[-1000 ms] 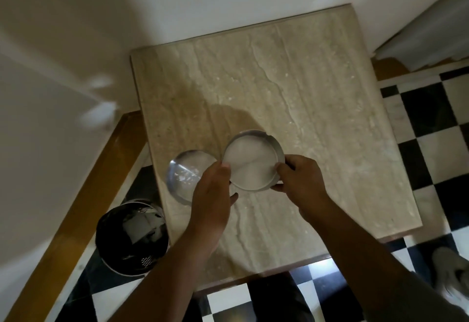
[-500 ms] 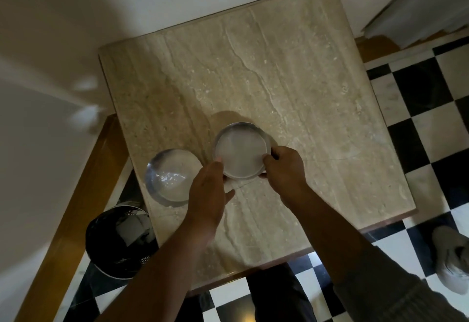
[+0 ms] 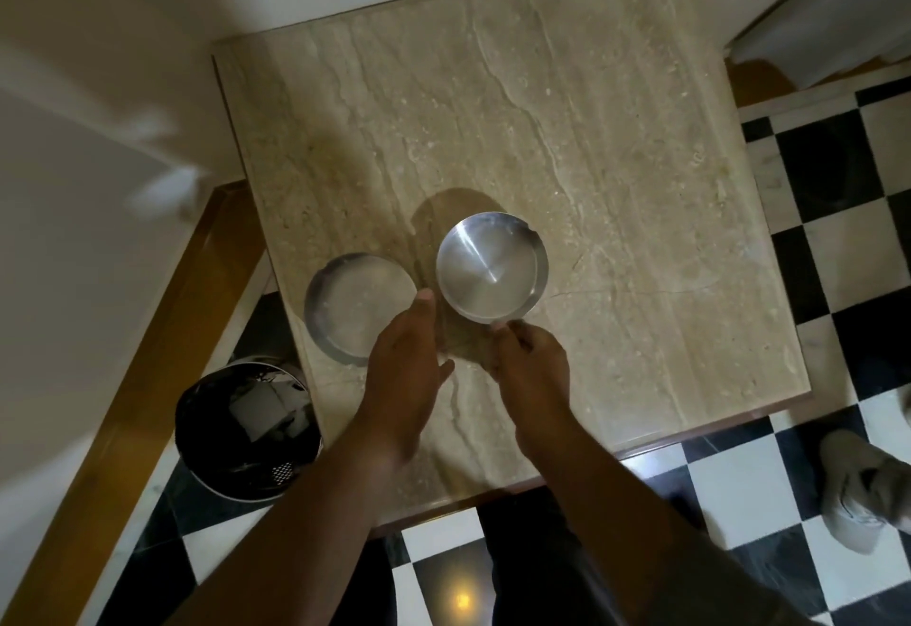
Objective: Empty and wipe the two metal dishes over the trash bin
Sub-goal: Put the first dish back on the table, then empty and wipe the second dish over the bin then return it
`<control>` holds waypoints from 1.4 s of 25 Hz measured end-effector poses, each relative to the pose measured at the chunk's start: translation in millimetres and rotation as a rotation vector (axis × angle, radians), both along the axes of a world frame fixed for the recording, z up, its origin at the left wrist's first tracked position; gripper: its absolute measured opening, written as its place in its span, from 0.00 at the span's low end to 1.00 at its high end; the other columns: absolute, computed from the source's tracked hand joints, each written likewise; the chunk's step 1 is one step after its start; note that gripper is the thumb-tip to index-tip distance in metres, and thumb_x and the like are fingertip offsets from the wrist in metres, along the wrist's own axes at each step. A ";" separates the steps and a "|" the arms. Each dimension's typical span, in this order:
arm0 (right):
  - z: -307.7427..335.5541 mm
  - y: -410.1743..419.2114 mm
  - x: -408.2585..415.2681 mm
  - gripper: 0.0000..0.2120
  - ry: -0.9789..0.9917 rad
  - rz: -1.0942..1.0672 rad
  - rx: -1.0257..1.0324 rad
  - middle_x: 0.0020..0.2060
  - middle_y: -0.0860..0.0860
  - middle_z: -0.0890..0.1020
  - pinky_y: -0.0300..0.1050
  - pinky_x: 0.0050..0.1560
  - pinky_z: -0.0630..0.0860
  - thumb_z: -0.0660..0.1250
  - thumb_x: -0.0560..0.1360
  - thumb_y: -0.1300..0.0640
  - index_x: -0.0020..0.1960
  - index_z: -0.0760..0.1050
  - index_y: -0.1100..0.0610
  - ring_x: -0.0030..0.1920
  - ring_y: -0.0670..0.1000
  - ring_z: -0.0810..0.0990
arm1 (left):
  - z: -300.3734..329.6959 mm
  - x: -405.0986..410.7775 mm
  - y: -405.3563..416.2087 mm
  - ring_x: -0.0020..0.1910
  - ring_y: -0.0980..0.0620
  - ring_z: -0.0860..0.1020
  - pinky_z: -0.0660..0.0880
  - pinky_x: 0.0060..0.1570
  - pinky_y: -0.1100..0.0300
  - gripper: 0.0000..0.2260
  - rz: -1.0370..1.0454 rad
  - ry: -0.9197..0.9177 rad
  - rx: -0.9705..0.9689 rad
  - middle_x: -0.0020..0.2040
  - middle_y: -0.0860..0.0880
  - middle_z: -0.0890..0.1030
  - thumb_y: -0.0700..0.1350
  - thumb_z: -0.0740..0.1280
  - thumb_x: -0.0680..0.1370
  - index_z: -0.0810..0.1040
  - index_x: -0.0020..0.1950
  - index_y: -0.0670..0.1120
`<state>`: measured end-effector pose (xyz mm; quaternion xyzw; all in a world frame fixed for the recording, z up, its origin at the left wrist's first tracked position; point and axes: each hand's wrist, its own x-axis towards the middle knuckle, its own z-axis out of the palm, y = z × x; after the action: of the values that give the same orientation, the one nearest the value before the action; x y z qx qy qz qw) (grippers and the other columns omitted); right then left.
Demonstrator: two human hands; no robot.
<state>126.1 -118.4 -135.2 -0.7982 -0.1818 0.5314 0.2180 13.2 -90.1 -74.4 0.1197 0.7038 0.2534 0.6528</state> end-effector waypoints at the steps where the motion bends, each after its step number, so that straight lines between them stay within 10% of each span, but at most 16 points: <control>1: 0.4 -7.3 -8.3 0.15 0.022 -0.016 -0.005 0.47 0.50 0.85 0.56 0.54 0.82 0.64 0.76 0.45 0.54 0.81 0.53 0.49 0.51 0.84 | 1.5 -4.1 -5.1 0.51 0.57 0.84 0.79 0.47 0.59 0.15 0.003 0.034 0.007 0.45 0.55 0.87 0.53 0.55 0.84 0.80 0.51 0.52; 7: 1.5 -16.9 -51.2 0.08 0.151 -0.016 -0.044 0.48 0.54 0.83 0.59 0.59 0.79 0.63 0.78 0.48 0.43 0.78 0.48 0.52 0.55 0.82 | 1.3 -50.6 -13.8 0.50 0.52 0.80 0.79 0.48 0.54 0.11 0.181 0.325 0.079 0.50 0.50 0.81 0.48 0.58 0.83 0.80 0.54 0.49; 11: -2.2 -8.6 -69.4 0.17 0.168 0.035 -0.022 0.52 0.52 0.83 0.57 0.59 0.79 0.65 0.75 0.45 0.59 0.78 0.53 0.54 0.53 0.82 | -11.7 -81.7 -0.7 0.35 0.54 0.69 0.67 0.36 0.58 0.14 0.093 0.482 0.189 0.36 0.50 0.73 0.42 0.57 0.81 0.74 0.37 0.50; 16: -10.2 3.2 -85.5 0.19 0.097 0.145 0.051 0.52 0.51 0.83 0.54 0.49 0.84 0.68 0.71 0.52 0.61 0.75 0.52 0.48 0.51 0.85 | -37.1 -102.1 21.8 0.46 0.52 0.77 0.74 0.41 0.67 0.14 -0.155 0.384 0.096 0.48 0.46 0.78 0.47 0.53 0.84 0.77 0.53 0.44; 20: -6.7 10.9 -90.8 0.20 0.090 0.144 0.097 0.57 0.54 0.78 0.45 0.39 0.84 0.65 0.73 0.67 0.64 0.71 0.58 0.46 0.50 0.81 | -34.4 -108.8 11.9 0.54 0.46 0.78 0.78 0.59 0.42 0.14 -0.042 0.284 0.034 0.55 0.45 0.79 0.50 0.55 0.83 0.78 0.56 0.48; 30: 6.4 -17.4 -168.6 0.18 0.303 0.358 -0.008 0.55 0.54 0.76 0.46 0.36 0.85 0.64 0.75 0.67 0.61 0.66 0.55 0.54 0.60 0.82 | -24.4 -202.0 -71.7 0.57 0.45 0.80 0.80 0.55 0.46 0.20 0.337 0.170 -0.122 0.60 0.44 0.82 0.57 0.55 0.82 0.78 0.66 0.49; 35: -13.4 -39.8 -210.2 0.23 0.307 0.484 -0.113 0.60 0.56 0.74 0.46 0.37 0.85 0.64 0.75 0.68 0.68 0.65 0.57 0.57 0.60 0.80 | -44.1 -246.1 -108.1 0.59 0.45 0.77 0.78 0.36 0.59 0.17 0.393 0.169 -0.163 0.64 0.44 0.78 0.52 0.56 0.83 0.73 0.69 0.48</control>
<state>-84.1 -158.3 -148.6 -0.6527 -0.3017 0.6919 0.0651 -232.9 -198.2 -118.6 -0.0522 0.7839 0.3073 0.5370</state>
